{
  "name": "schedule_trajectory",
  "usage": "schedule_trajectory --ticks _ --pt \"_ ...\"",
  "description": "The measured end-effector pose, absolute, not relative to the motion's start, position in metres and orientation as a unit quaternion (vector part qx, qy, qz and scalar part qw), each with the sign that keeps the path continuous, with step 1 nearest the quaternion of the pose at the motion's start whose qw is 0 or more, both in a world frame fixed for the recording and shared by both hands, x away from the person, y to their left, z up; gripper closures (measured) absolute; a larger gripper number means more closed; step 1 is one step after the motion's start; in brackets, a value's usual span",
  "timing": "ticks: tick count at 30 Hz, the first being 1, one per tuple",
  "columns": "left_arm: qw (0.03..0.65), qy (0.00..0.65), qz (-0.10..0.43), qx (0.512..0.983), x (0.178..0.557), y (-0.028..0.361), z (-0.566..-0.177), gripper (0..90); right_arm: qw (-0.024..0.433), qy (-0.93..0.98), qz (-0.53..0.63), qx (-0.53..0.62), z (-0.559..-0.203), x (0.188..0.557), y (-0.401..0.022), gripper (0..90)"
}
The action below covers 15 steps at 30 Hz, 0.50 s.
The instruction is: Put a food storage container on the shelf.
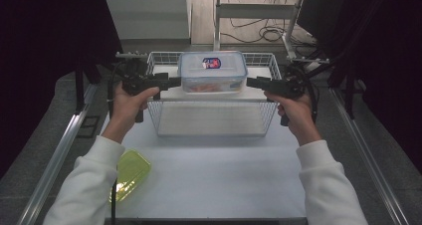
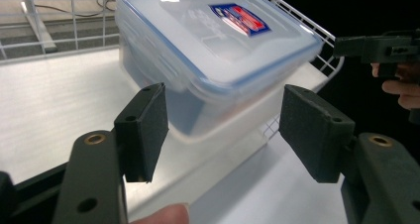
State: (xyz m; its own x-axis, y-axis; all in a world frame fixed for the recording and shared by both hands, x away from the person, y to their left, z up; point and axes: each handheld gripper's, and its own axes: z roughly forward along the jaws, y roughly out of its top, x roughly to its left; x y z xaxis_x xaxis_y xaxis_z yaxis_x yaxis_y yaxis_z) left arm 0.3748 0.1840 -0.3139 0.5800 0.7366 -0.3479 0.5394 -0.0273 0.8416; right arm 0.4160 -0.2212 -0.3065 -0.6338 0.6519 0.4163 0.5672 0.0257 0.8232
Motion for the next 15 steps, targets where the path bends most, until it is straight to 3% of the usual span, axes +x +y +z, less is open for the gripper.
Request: schedule_trajectory --ticks 6,15 --pt "0.53 0.435 0.107 0.72 0.336 0.187 -0.316 32.5 0.041 0.727 0.554 0.403 -0.313 0.389 -0.229 39.1" --pt "0.534 0.42 0.062 0.731 0.296 0.189 -0.347 30.1 0.036 0.748 0.539 0.385 -0.341 0.358 -0.237 37.3"
